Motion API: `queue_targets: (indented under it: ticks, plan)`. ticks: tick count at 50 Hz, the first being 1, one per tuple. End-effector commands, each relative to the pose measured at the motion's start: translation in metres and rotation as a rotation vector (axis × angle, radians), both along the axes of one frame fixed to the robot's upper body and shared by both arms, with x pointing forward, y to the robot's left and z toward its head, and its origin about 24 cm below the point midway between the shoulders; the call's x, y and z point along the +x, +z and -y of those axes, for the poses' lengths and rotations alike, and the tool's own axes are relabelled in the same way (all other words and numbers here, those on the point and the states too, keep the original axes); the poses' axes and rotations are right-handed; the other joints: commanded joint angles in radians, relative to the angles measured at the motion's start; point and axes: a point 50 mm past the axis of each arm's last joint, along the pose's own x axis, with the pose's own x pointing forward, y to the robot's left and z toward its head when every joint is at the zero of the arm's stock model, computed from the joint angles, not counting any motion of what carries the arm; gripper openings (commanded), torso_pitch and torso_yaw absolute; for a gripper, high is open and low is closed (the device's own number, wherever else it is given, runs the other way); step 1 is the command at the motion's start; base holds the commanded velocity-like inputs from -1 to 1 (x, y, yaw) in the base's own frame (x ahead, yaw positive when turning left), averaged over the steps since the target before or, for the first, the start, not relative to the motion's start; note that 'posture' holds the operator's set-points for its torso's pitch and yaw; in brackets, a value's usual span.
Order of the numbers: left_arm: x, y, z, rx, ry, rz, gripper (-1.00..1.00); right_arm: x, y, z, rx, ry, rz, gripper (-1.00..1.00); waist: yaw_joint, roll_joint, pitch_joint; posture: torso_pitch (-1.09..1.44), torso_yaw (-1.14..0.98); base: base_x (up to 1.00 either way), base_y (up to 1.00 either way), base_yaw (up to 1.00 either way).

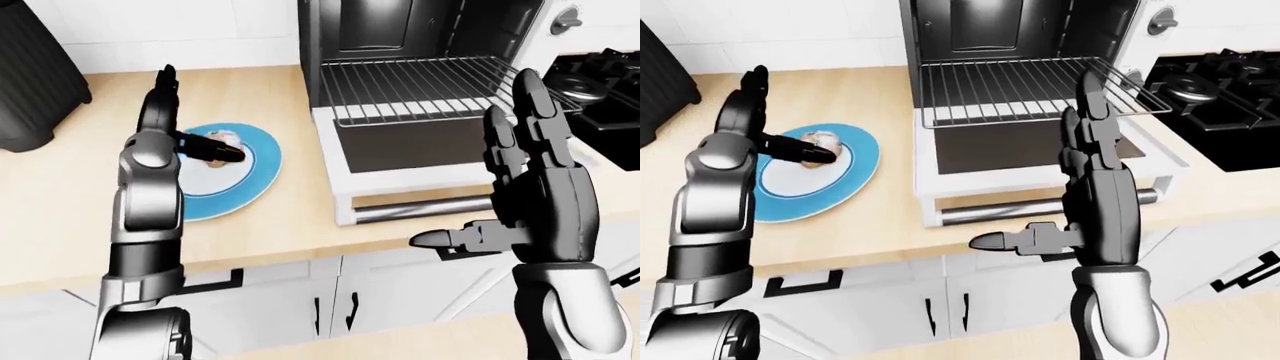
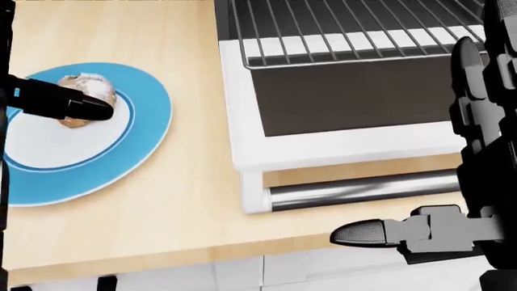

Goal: Place the scone on the rack of the toaster oven.

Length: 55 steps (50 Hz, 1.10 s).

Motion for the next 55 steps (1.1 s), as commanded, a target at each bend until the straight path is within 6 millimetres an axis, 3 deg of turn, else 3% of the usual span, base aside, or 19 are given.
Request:
queue_targets:
  ticks: [1,23,41,44,45,50,52,55]
  plan:
    - [-0.001,0.021,0.002,0.049,-0.009,0.088,1.00,-0.006,0.009,-0.001,-0.013,0.004,0.075,1.00,-0.001,0.004,-0.023,0.00,0.00,0.00,0.00,0.00]
    - [0.008,-0.009,-0.004,0.051,0.010,0.024,1.00,-0.007,0.008,0.000,-0.015,-0.002,0.075,1.00,-0.005,0.006,-0.027,0.00,0.00,0.00,0.00,0.00]
    - [0.009,-0.010,-0.006,0.045,0.016,0.015,1.00,-0.006,0.009,0.000,-0.015,-0.001,0.075,1.00,-0.007,0.009,-0.026,0.00,0.00,0.00,0.00,0.00]
    - [0.009,-0.011,-0.006,0.045,0.015,0.012,0.91,-0.005,0.008,0.000,-0.016,-0.003,0.073,1.00,-0.007,0.009,-0.026,0.00,0.00,0.00,0.00,0.00]
    - [0.009,-0.011,-0.005,0.045,0.013,0.010,0.76,-0.005,0.008,0.000,-0.017,-0.004,0.072,1.00,-0.007,0.009,-0.026,0.00,0.00,0.00,0.00,0.00]
    - [0.009,-0.013,-0.004,0.044,0.005,0.003,0.63,-0.007,0.006,0.001,-0.013,-0.004,0.071,1.00,-0.006,0.009,-0.026,0.00,0.00,0.00,0.00,0.00]
    - [0.010,-0.012,-0.004,0.040,0.007,0.006,0.37,-0.006,0.005,0.001,-0.015,-0.004,0.069,1.00,-0.005,0.009,-0.026,0.00,0.00,0.00,0.00,0.00]
    - [0.010,-0.012,-0.003,0.040,0.004,0.006,0.44,-0.005,0.004,0.001,-0.014,-0.004,0.068,1.00,-0.006,0.009,-0.026,0.00,0.00,0.00,0.00,0.00]
